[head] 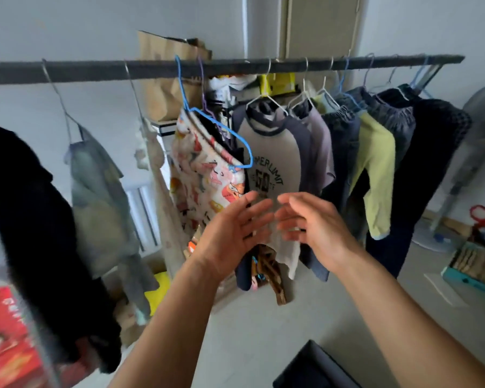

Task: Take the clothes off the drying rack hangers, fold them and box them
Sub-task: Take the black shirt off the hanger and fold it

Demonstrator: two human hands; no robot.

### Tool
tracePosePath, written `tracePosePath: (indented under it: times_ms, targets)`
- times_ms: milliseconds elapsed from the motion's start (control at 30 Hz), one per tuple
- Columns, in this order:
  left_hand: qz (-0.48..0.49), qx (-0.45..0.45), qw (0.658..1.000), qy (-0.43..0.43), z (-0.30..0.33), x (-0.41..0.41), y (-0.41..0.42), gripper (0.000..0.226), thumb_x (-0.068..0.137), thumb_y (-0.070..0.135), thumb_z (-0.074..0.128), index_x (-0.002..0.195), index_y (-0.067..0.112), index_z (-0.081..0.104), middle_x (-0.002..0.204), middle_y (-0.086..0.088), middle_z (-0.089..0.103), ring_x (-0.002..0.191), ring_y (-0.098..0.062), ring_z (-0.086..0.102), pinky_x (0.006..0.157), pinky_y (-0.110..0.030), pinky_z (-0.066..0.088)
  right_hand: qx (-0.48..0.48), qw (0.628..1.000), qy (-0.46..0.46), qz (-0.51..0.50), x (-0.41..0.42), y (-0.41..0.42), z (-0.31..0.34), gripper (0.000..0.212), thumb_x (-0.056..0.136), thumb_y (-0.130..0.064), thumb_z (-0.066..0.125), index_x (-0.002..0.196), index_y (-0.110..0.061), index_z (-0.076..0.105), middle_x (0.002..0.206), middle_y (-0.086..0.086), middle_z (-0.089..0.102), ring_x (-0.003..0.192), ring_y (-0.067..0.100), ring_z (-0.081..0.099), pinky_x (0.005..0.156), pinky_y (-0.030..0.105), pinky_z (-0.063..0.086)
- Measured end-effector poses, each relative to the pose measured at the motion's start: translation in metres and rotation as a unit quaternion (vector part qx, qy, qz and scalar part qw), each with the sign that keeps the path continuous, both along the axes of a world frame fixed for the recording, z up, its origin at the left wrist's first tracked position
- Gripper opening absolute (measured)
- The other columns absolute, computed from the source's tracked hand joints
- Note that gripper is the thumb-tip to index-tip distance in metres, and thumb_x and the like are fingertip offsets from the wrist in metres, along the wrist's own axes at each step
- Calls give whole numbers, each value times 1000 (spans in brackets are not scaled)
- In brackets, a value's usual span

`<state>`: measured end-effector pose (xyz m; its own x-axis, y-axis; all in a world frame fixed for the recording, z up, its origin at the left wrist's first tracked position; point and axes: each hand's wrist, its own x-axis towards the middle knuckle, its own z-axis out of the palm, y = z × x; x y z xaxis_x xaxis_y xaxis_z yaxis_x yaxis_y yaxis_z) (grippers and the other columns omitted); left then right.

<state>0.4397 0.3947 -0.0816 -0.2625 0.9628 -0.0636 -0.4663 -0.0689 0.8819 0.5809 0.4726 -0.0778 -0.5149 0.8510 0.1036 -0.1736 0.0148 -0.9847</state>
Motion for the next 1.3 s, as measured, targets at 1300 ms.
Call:
tracePosePath:
  times_ms: [1300]
  targets:
    - [340, -68, 896, 277, 76, -263, -232, 47, 97, 23, 55, 142, 15, 43, 124, 1, 59, 90, 5, 56, 66, -2, 44, 277, 933, -199, 114, -401, -177, 121, 20, 92, -17, 55, 77, -7, 64, 75, 9, 57, 70, 22, 52, 51, 25, 33]
